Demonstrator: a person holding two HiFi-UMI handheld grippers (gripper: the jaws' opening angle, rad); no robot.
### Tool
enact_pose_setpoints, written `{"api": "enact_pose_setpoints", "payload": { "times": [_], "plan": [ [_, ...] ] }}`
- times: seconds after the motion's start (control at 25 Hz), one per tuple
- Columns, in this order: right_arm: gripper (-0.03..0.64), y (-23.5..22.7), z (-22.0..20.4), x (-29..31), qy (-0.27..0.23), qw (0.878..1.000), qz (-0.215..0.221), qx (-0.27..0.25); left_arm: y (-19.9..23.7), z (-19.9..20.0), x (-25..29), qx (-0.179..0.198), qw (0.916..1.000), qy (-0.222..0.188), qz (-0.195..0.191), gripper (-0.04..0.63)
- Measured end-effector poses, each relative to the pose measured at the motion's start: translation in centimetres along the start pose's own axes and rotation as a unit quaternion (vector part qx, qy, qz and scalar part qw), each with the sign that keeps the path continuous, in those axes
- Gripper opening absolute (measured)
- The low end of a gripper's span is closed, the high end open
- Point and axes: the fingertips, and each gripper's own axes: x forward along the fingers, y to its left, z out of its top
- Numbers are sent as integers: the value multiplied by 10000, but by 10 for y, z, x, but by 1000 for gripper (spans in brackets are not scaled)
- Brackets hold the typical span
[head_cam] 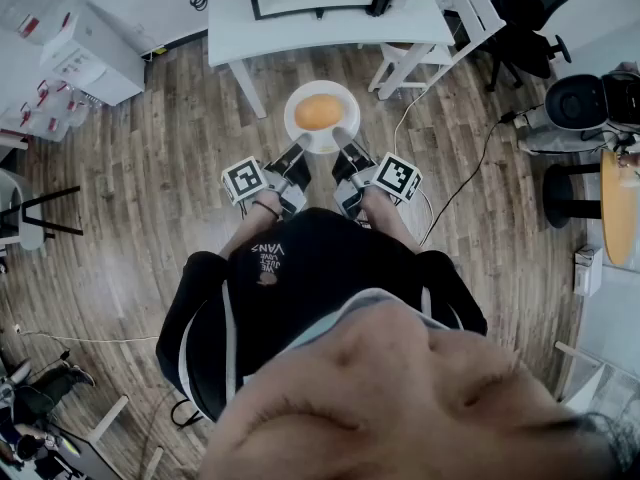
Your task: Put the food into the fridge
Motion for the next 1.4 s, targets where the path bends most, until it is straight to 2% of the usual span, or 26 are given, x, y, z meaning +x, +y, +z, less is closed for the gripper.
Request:
{"api": "enact_pose_setpoints", "payload": {
  "times": [0.12,0.32,0.44,0.56,0.72,0.88,1.04,1.2,1.4],
  "plan": [
    [26,6,0,2,-10,9998,208,47,1,-1,0,-42,10000,4,4,31],
    [26,4,-5,1,25,10000,87,27,2,-1,-5,-28,10000,4,10,31],
    [26,10,-9,3,3,9998,189,51,0,0,-9,-42,10000,12,-5,31],
    [26,8,-9,1,-50,9999,76,60,-2,1,-11,-19,10000,12,-32,29],
    [26,13,-12,4,-107,9997,221,59,-1,3,-14,-19,10000,28,-29,31],
    [26,13,-18,8,-121,9998,156,27,-1,7,-20,-54,10000,35,-57,31],
    [26,14,-25,13,-174,9998,65,50,1,14,-27,-46,9999,102,-38,31],
    [26,25,-33,23,-287,9990,295,177,4,21,-35,-70,9998,181,-28,29],
    [26,25,-39,28,-364,9991,169,150,6,27,-40,-132,9995,273,-68,29]
  ]
}}
